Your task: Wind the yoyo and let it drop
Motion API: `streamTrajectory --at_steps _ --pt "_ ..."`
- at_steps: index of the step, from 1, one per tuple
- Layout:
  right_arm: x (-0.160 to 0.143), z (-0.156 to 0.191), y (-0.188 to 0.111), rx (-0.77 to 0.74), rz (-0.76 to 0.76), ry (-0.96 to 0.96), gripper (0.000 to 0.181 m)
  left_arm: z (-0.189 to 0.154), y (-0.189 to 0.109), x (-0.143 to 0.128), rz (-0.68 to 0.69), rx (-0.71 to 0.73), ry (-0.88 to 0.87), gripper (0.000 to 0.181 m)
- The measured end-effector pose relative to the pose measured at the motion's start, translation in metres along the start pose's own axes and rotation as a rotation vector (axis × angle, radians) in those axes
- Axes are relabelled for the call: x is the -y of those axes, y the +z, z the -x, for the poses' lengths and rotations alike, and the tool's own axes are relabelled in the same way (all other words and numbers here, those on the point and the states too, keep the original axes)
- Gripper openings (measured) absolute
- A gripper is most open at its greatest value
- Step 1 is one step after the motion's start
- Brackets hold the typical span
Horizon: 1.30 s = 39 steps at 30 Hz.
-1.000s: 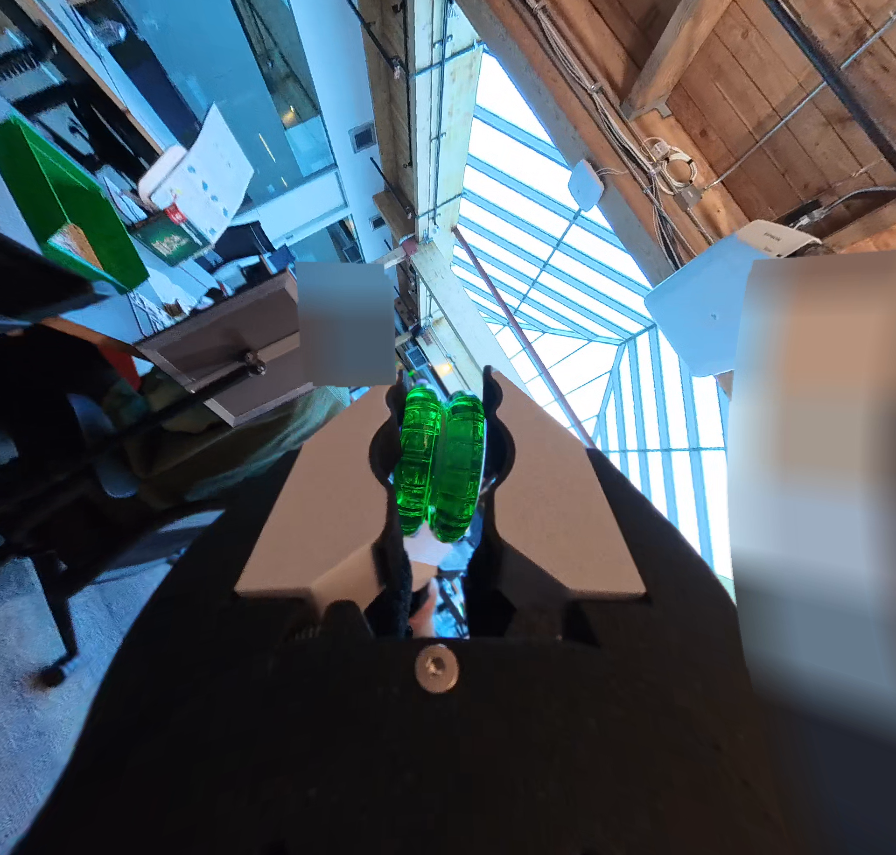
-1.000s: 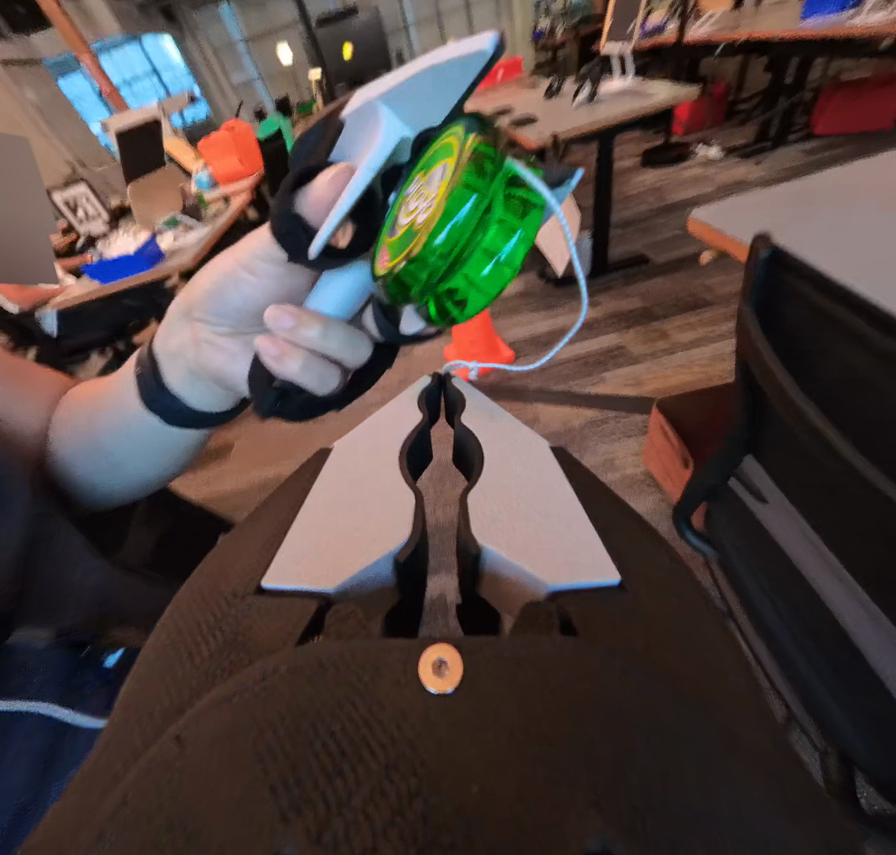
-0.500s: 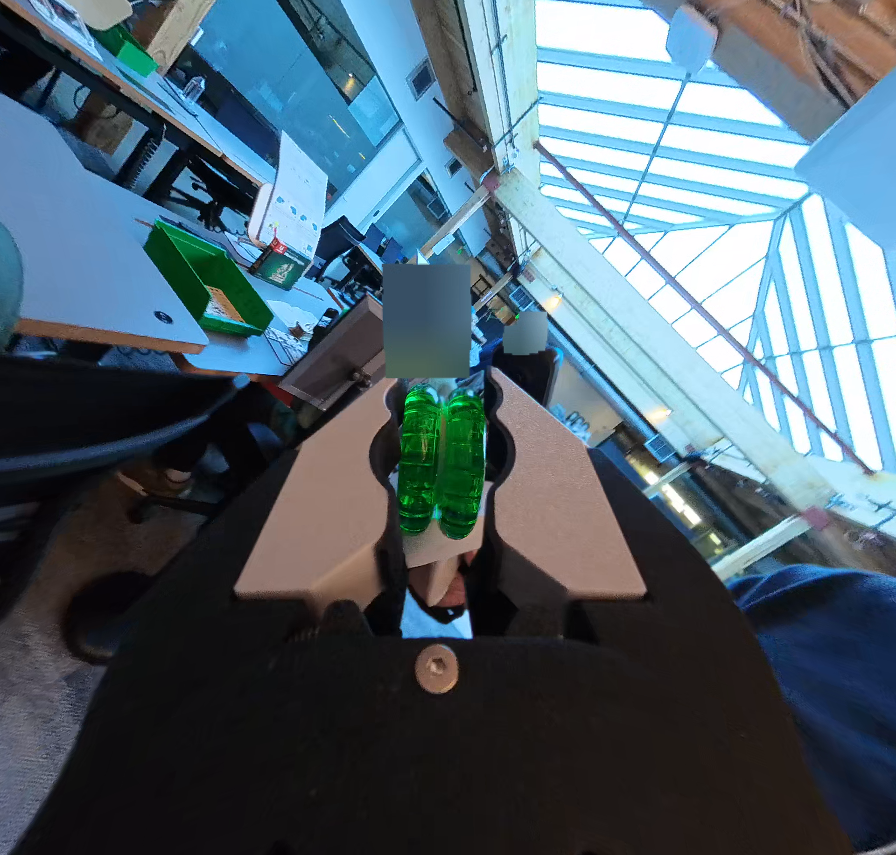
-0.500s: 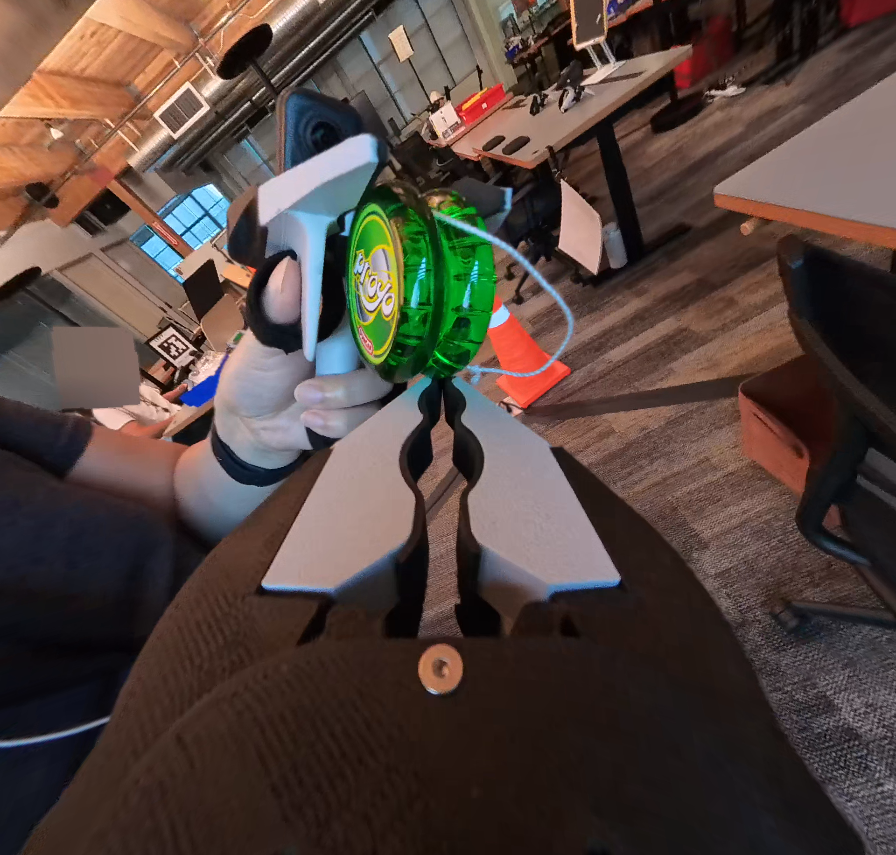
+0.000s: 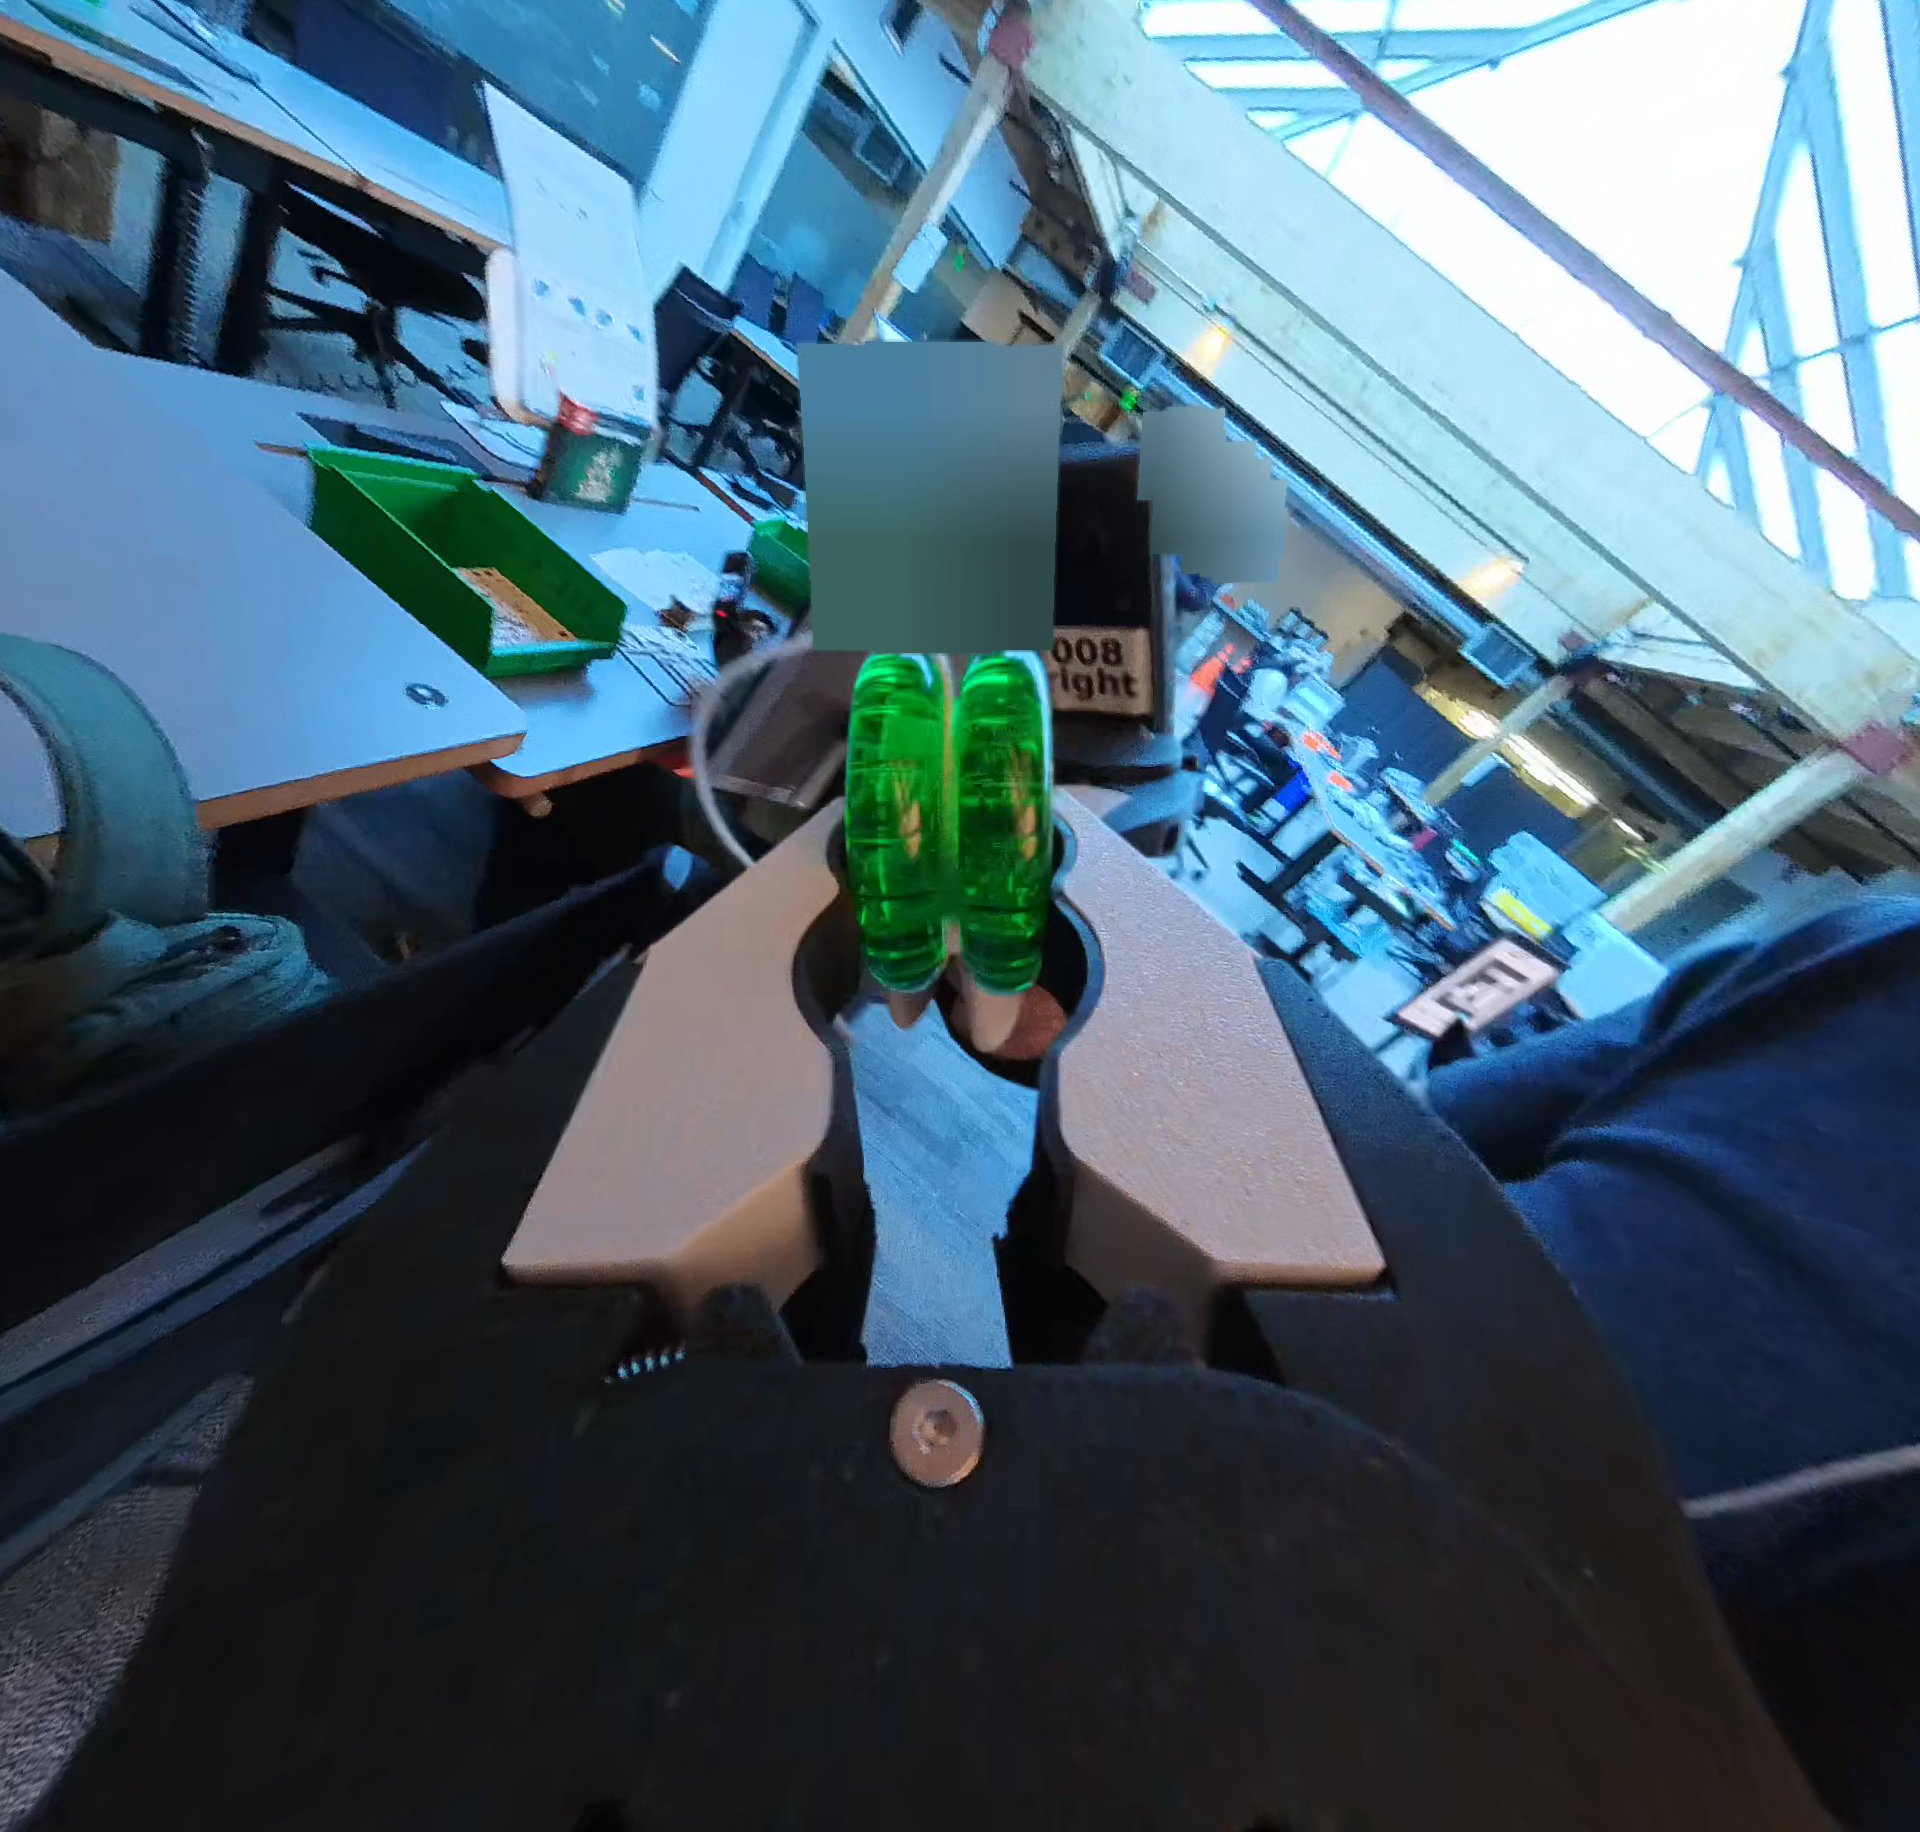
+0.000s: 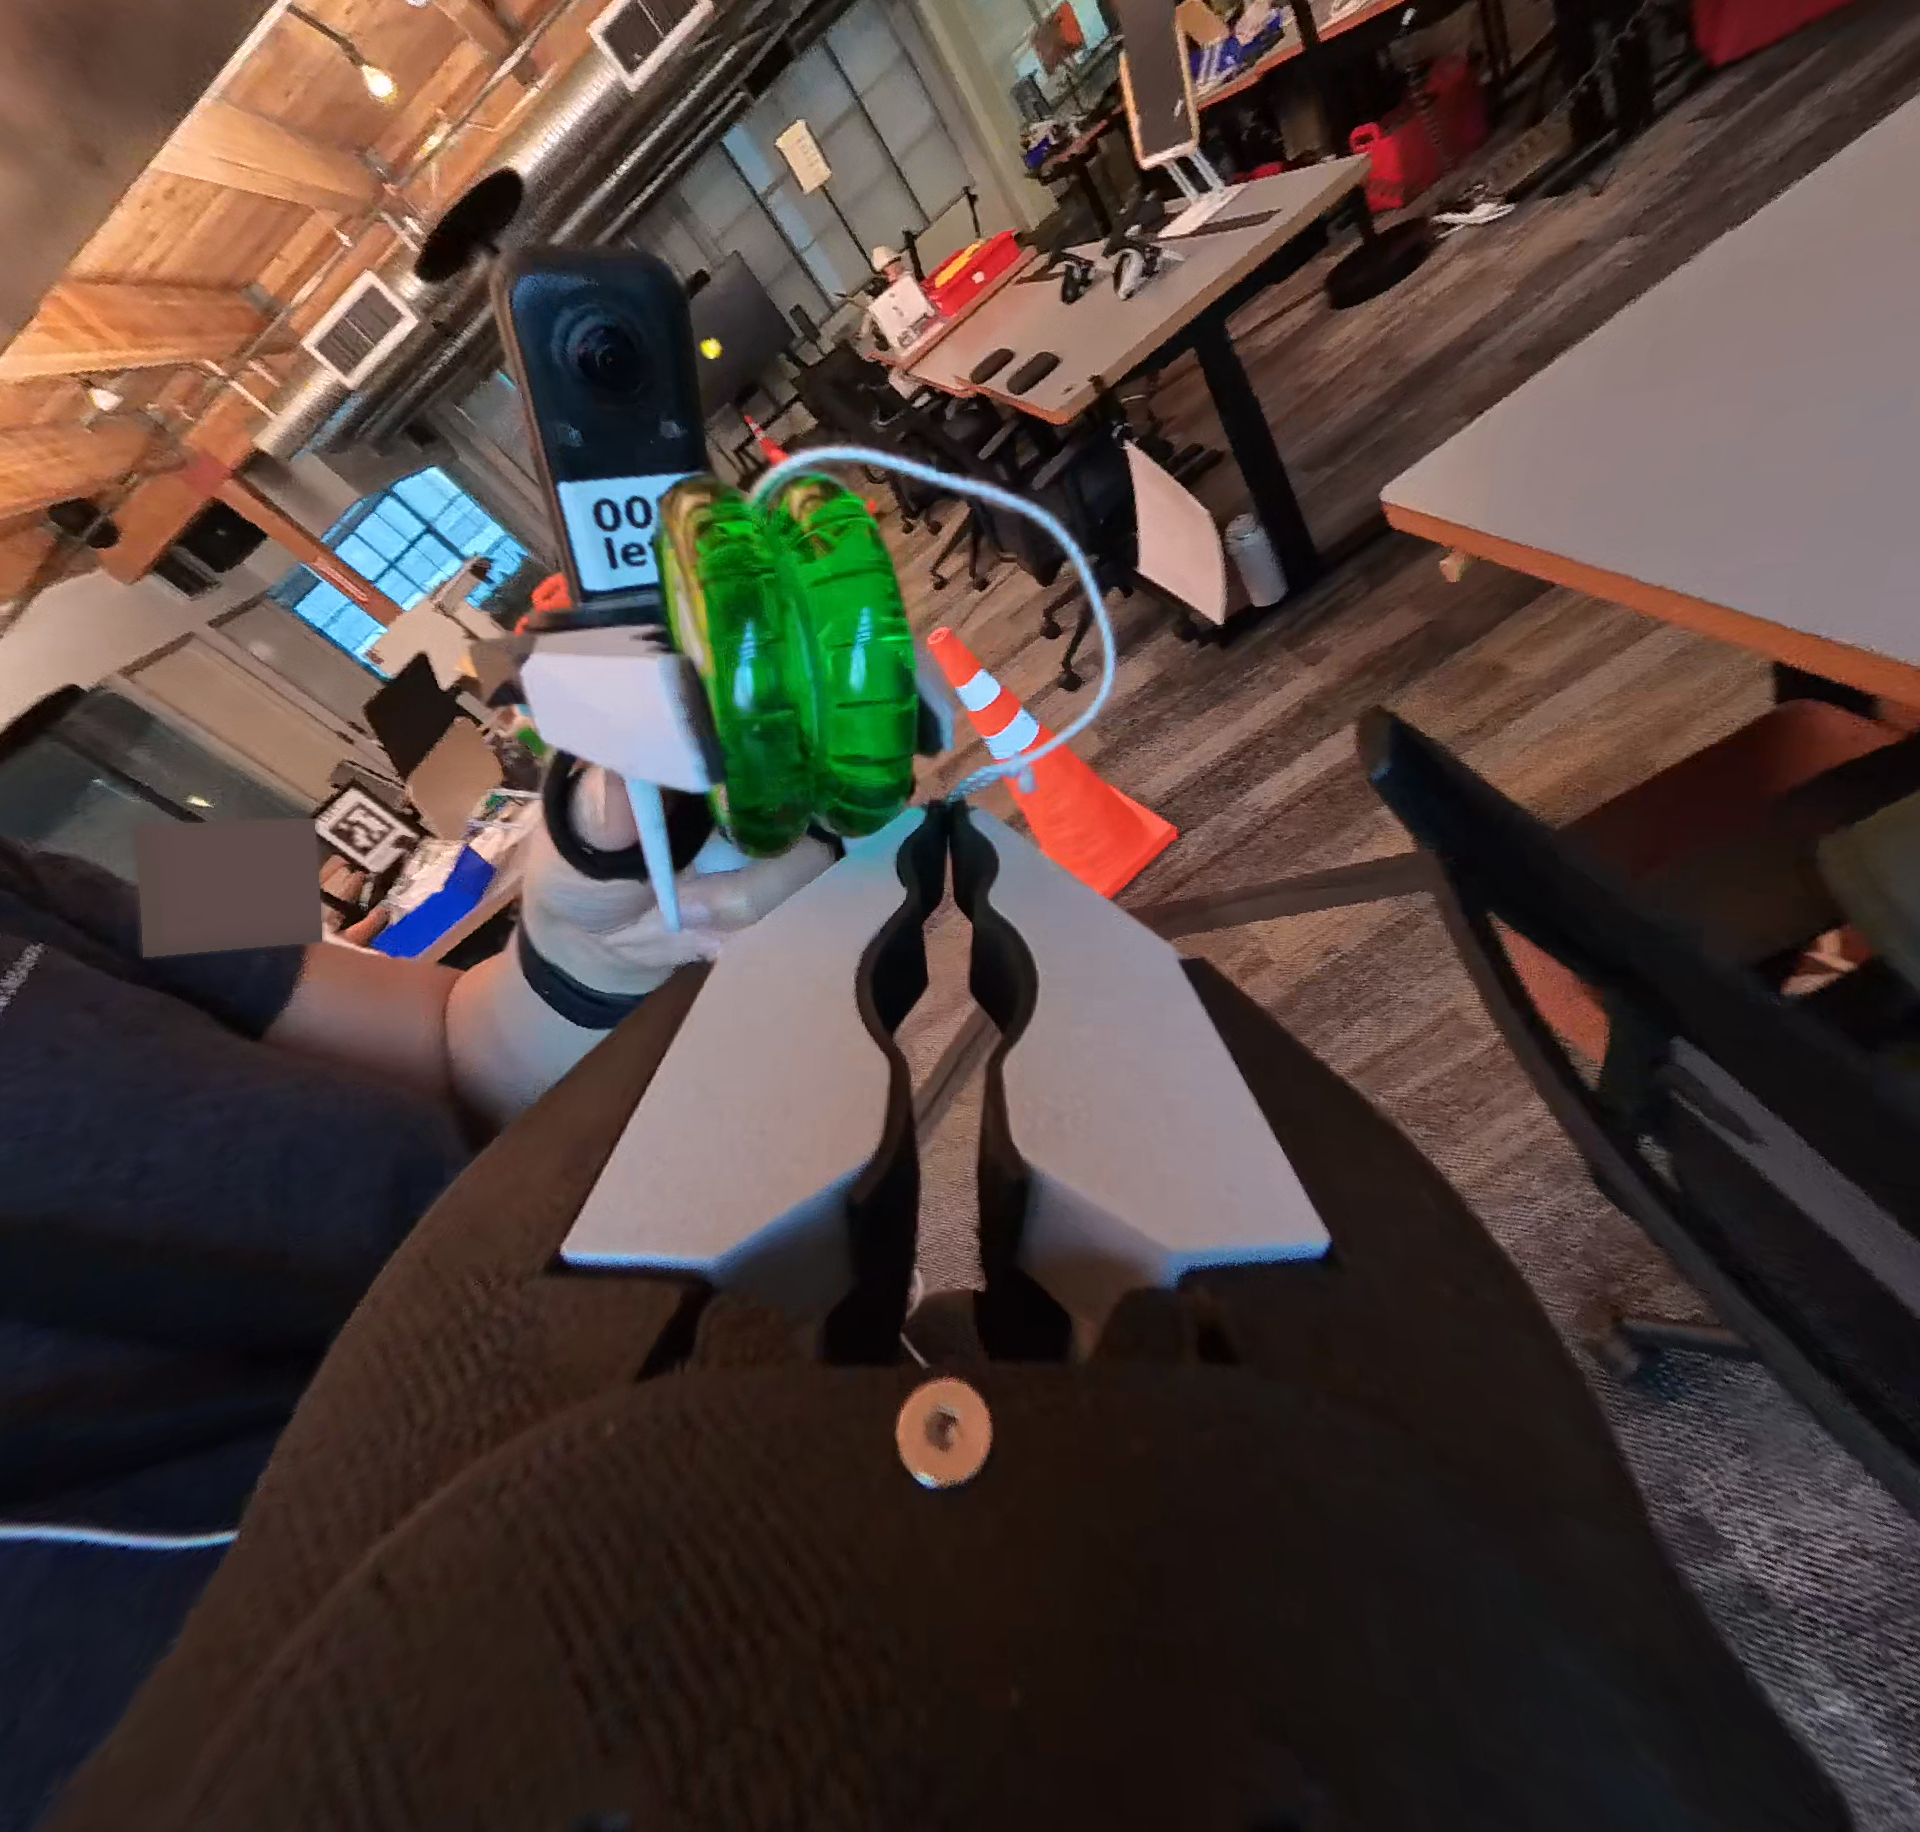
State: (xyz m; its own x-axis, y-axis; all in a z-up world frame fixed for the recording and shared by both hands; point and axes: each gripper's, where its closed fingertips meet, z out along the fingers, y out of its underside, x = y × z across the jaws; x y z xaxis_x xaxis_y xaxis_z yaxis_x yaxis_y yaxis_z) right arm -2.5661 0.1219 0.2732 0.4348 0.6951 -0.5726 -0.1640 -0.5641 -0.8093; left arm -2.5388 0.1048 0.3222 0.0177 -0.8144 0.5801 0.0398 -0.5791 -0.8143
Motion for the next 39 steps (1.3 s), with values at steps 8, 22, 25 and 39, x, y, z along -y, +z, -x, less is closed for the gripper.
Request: streamTrajectory --at_steps 8,22,25,39 --pt "0.039 -0.015 0.025 -0.065 -0.152 -0.002 0.000 0.037 -0.047 0.051 -0.078 -0.105 -0.078 0.029" --pt "0.090 0.027 0.127 -0.305 -0.256 -0.182 0.000 0.081 -0.134 0.089 0.037 -0.251 -0.146 0.028" --pt "0.101 0.039 0.142 -0.355 -0.209 -0.251 0.000 0.088 -0.142 0.094 0.009 -0.231 -0.174 0.028" --pt "0.119 0.046 0.158 -0.472 -0.085 -0.392 0.000 0.079 -0.146 0.108 -0.103 -0.317 -0.259 0.028"
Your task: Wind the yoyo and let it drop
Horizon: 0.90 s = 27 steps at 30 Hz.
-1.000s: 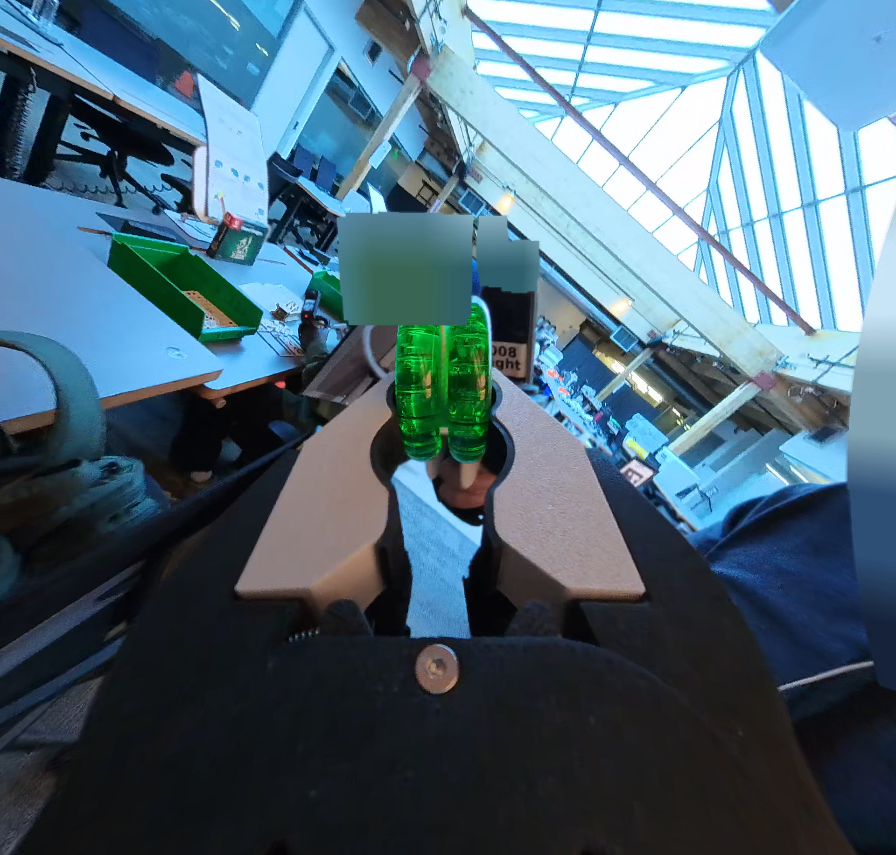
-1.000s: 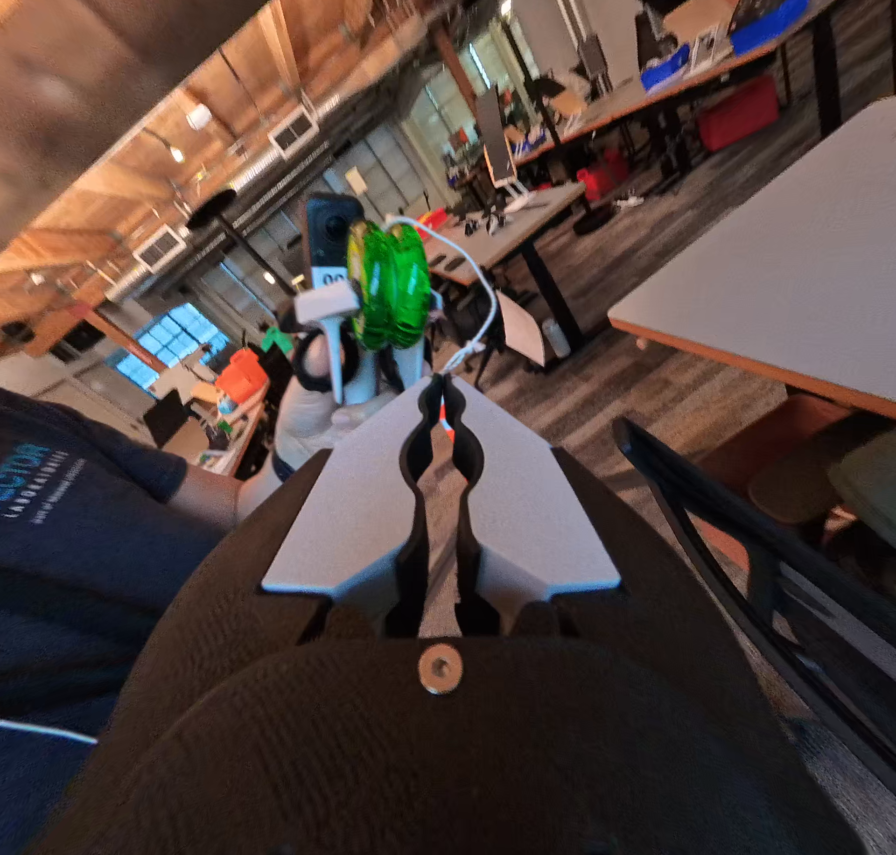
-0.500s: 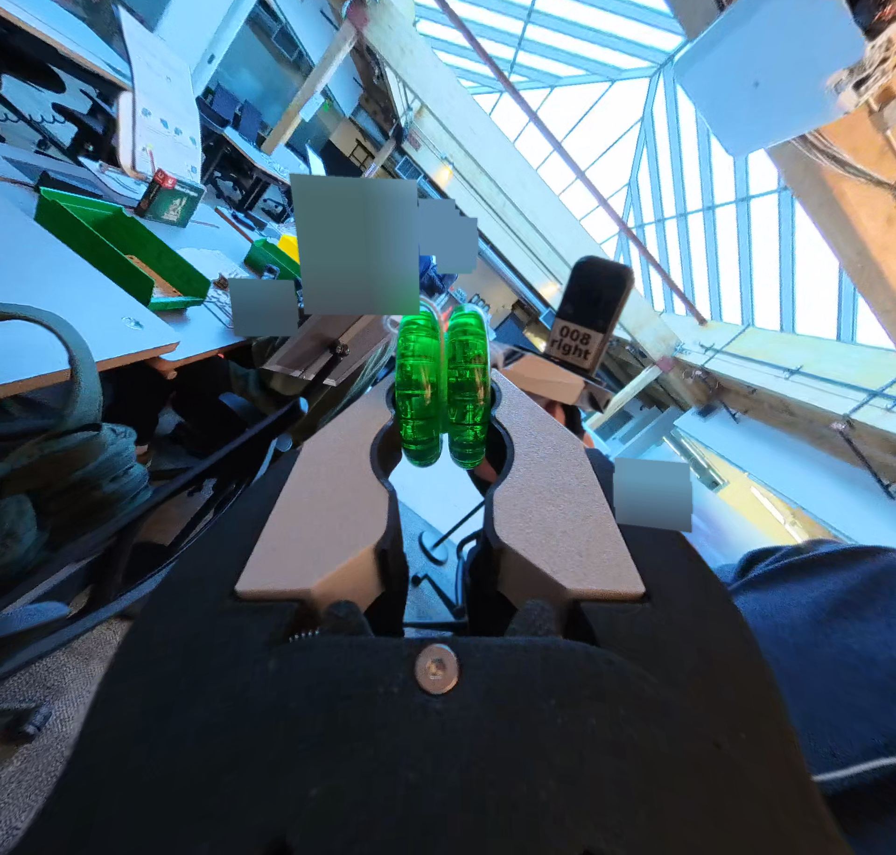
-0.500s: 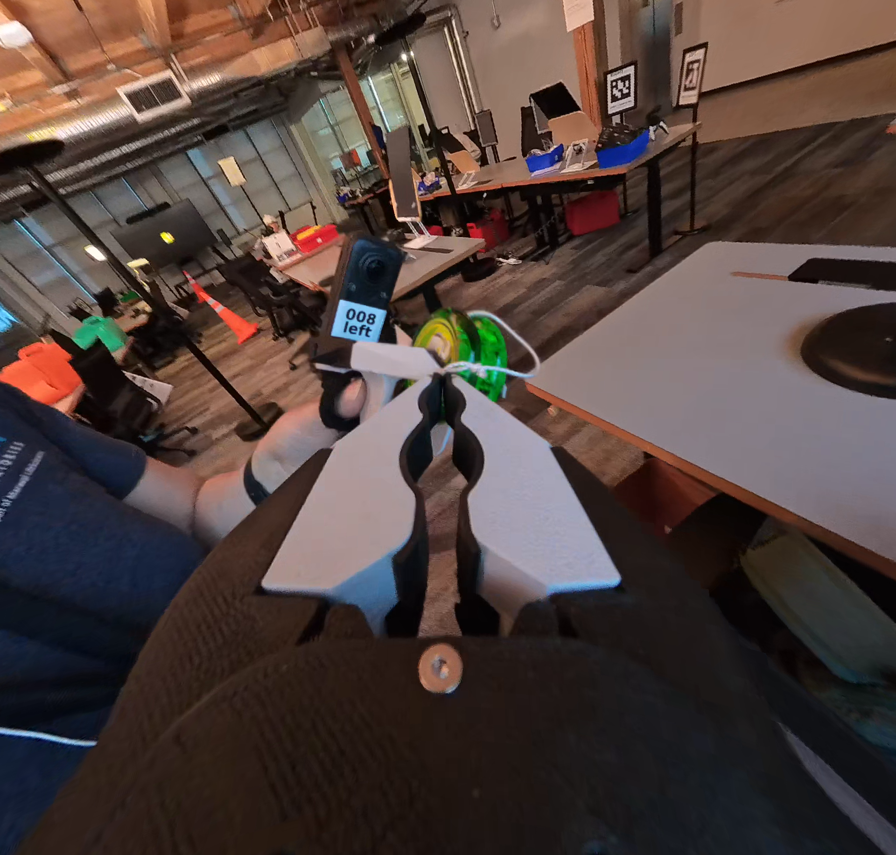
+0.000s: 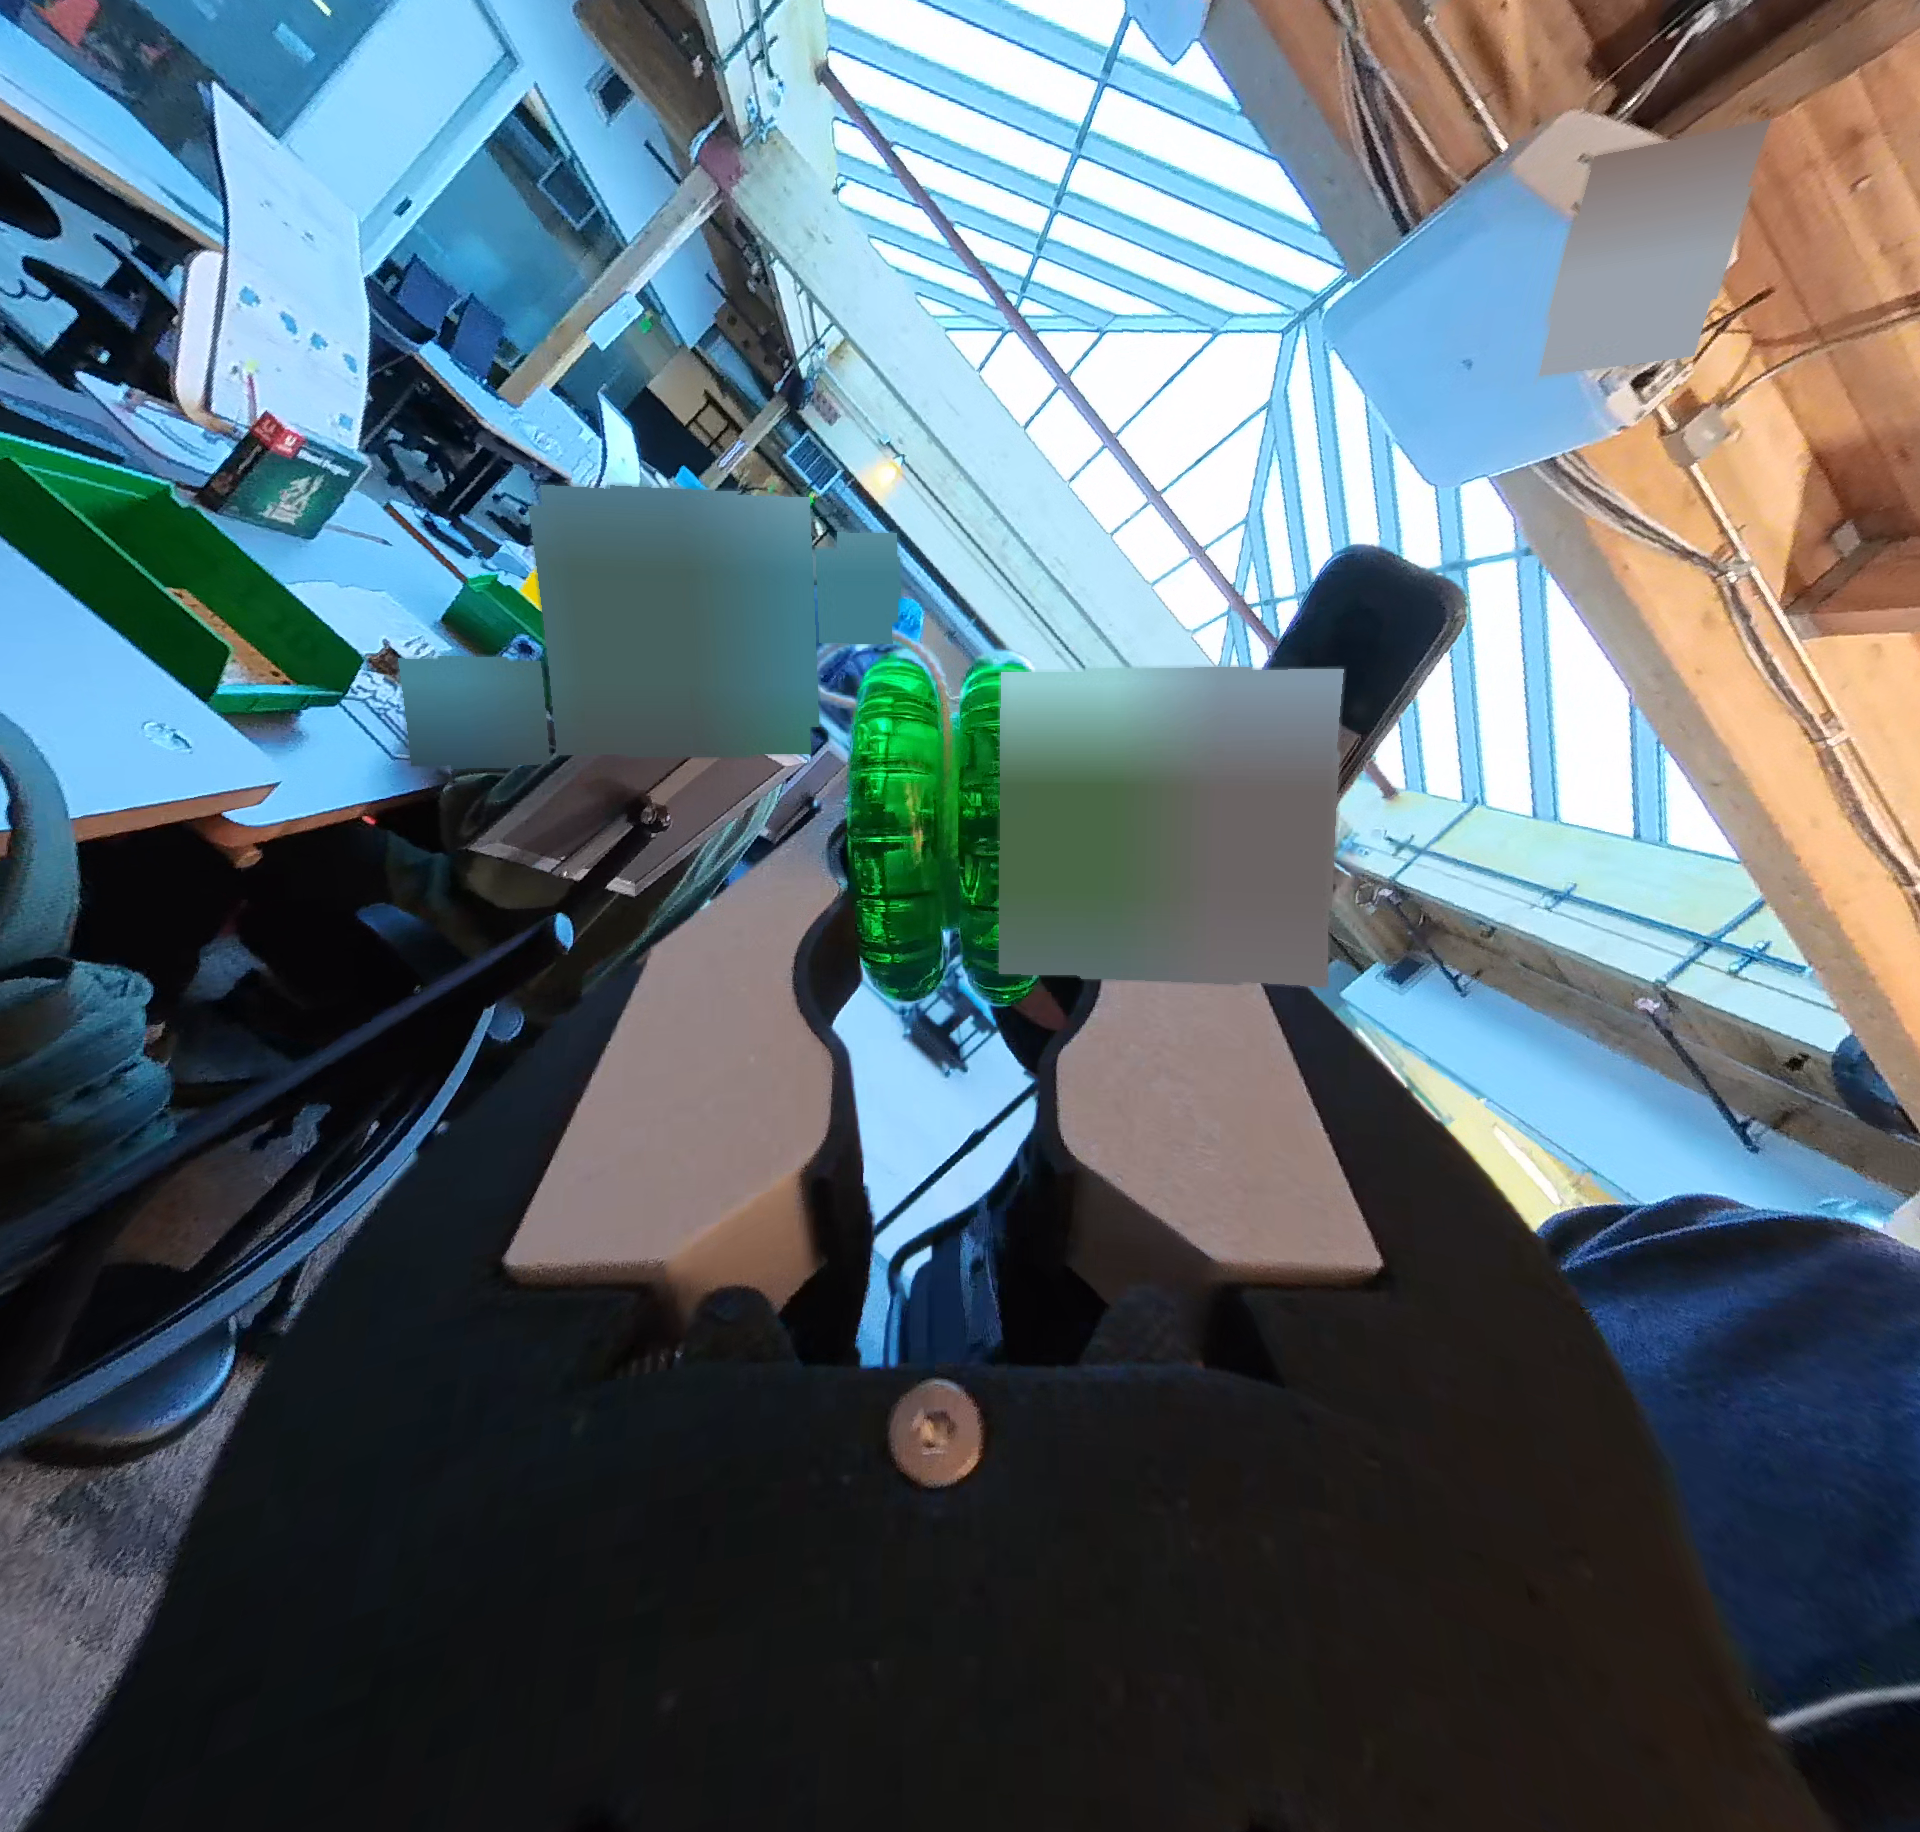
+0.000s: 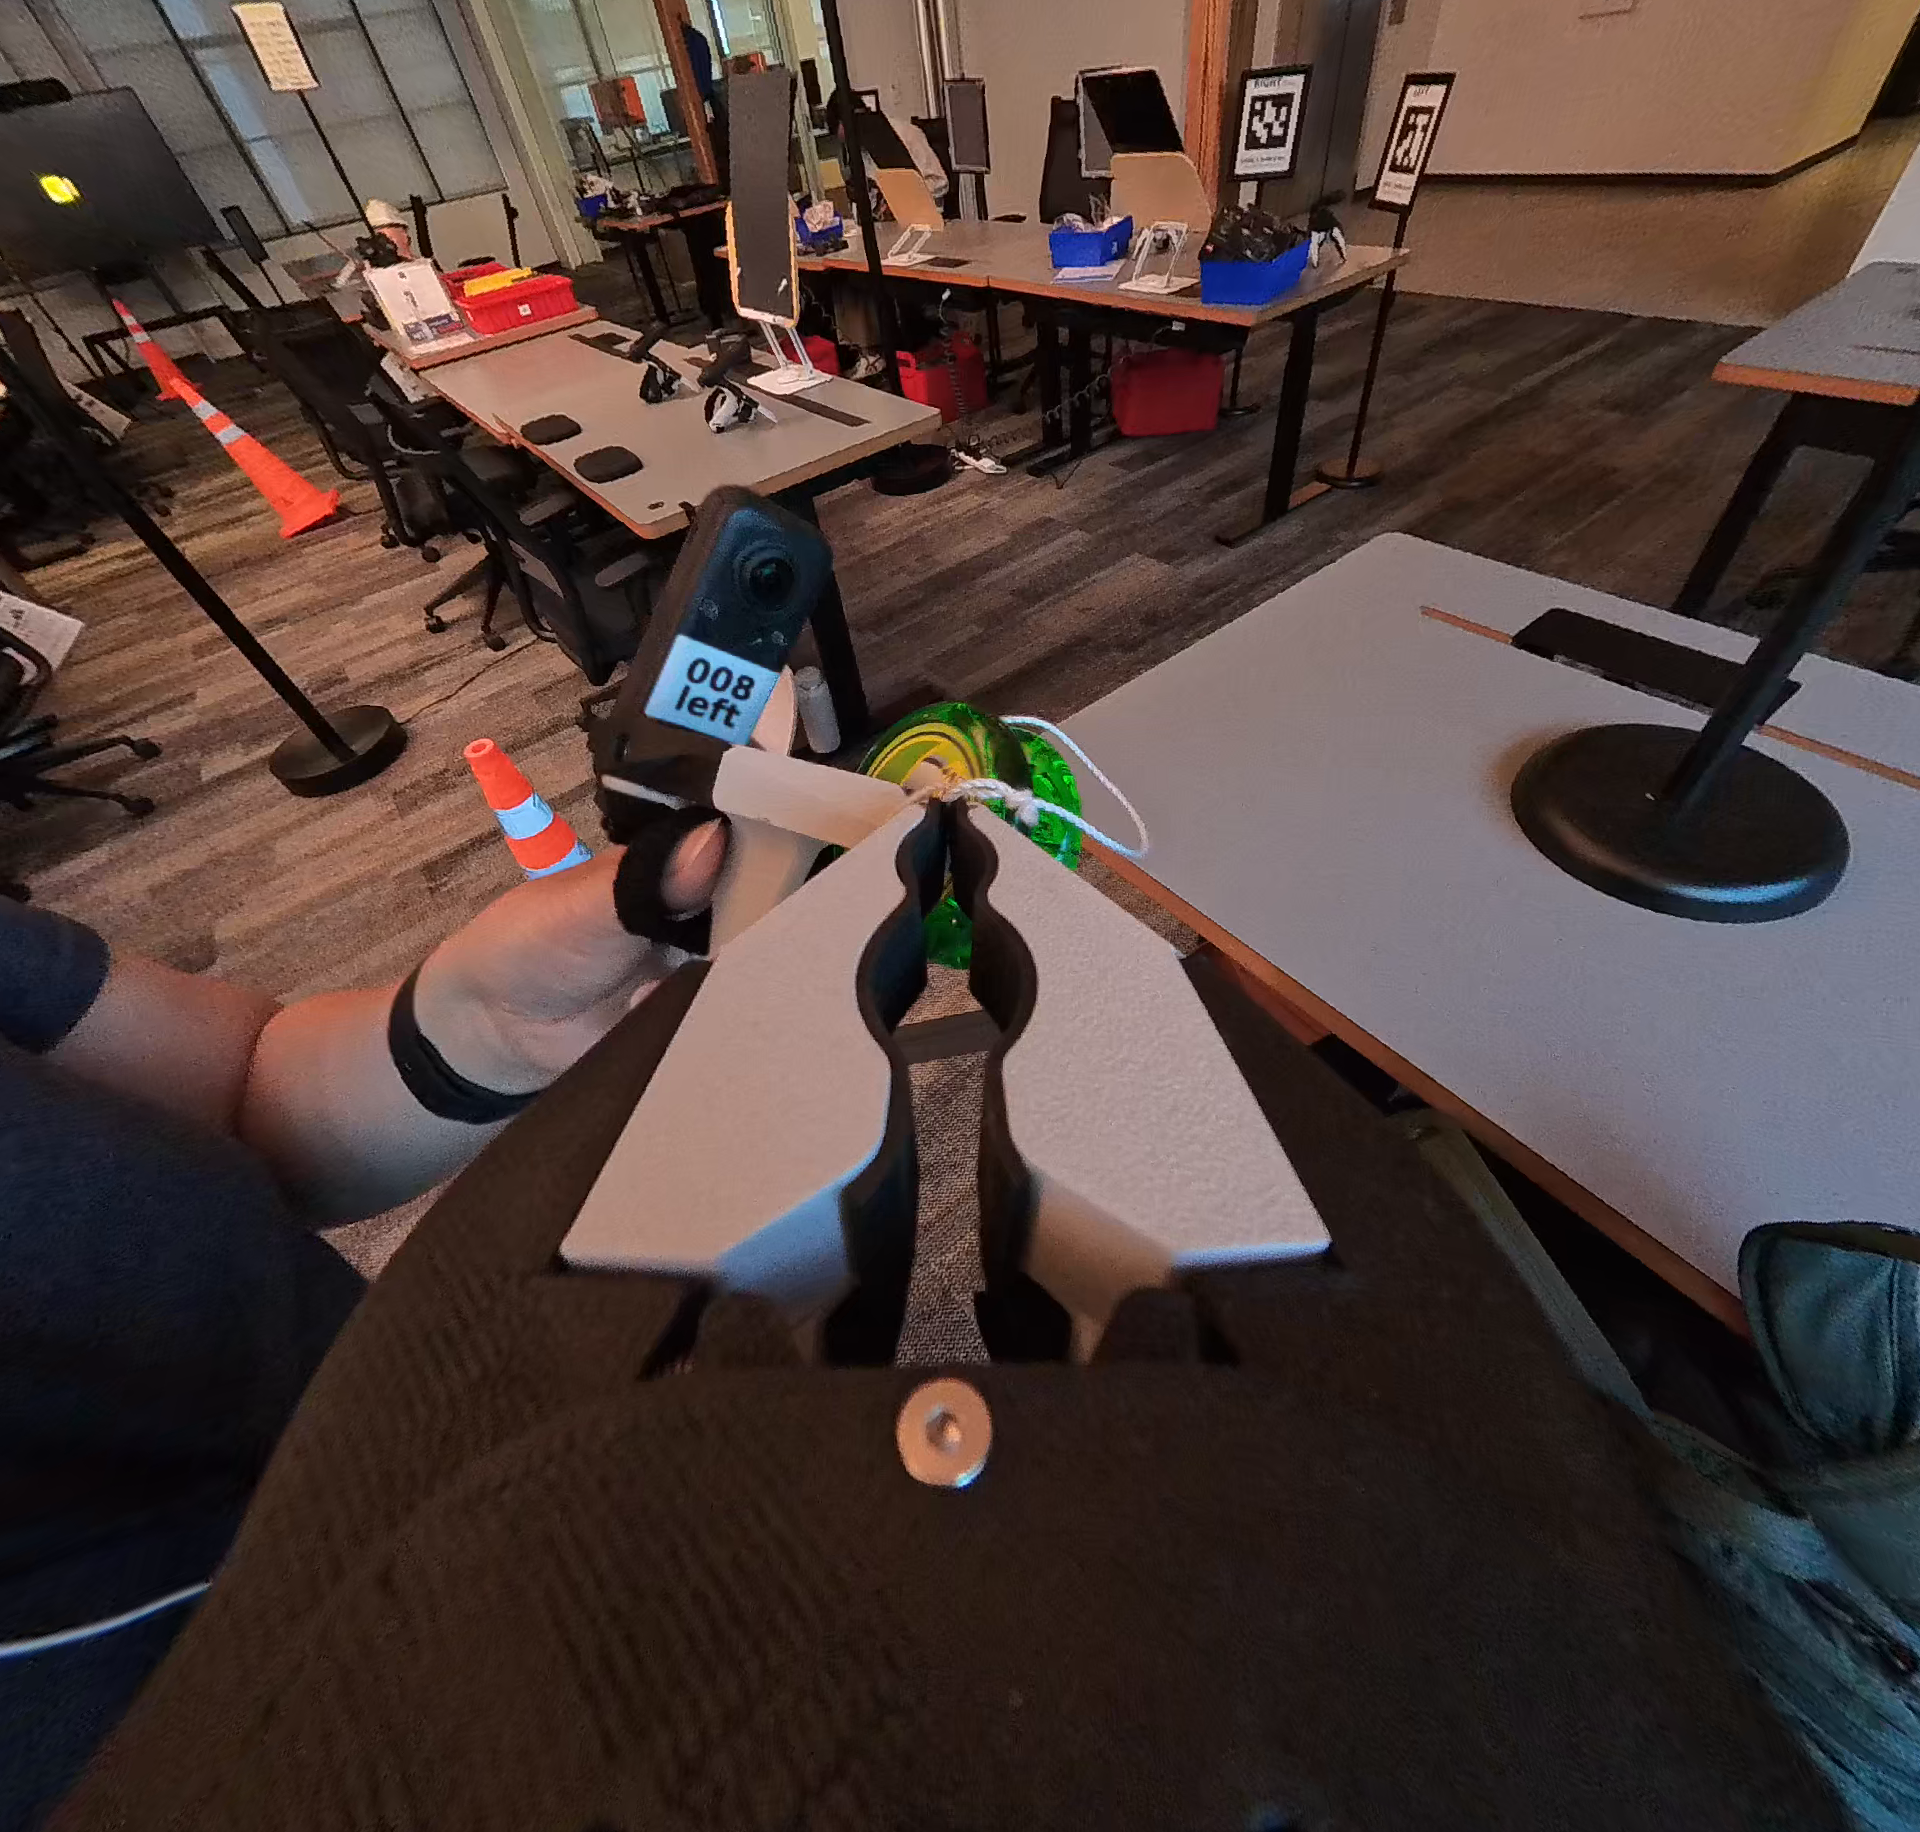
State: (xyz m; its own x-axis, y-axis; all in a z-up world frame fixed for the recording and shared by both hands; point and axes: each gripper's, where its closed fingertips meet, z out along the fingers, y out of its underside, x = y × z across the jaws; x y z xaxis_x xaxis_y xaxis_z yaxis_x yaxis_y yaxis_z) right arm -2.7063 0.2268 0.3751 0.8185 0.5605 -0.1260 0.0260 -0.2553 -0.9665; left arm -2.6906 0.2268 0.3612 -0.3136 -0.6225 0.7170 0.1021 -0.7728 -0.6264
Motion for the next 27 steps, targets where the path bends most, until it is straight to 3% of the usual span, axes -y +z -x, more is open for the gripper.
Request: streamTrajectory --at_steps 4,11,27 --pt "0.006 0.002 -0.006 -0.013 0.004 -0.055 0.000 -0.007 0.006 0.002 -0.021 -0.048 0.022 0.028" --pt "0.008 -0.003 -0.011 -0.090 0.001 -0.164 0.000 -0.012 0.008 0.010 -0.029 0.063 0.261 0.028" --pt "0.017 -0.003 -0.025 -0.211 -0.142 -0.302 0.000 -0.025 0.018 0.006 -0.009 0.050 0.325 0.028"
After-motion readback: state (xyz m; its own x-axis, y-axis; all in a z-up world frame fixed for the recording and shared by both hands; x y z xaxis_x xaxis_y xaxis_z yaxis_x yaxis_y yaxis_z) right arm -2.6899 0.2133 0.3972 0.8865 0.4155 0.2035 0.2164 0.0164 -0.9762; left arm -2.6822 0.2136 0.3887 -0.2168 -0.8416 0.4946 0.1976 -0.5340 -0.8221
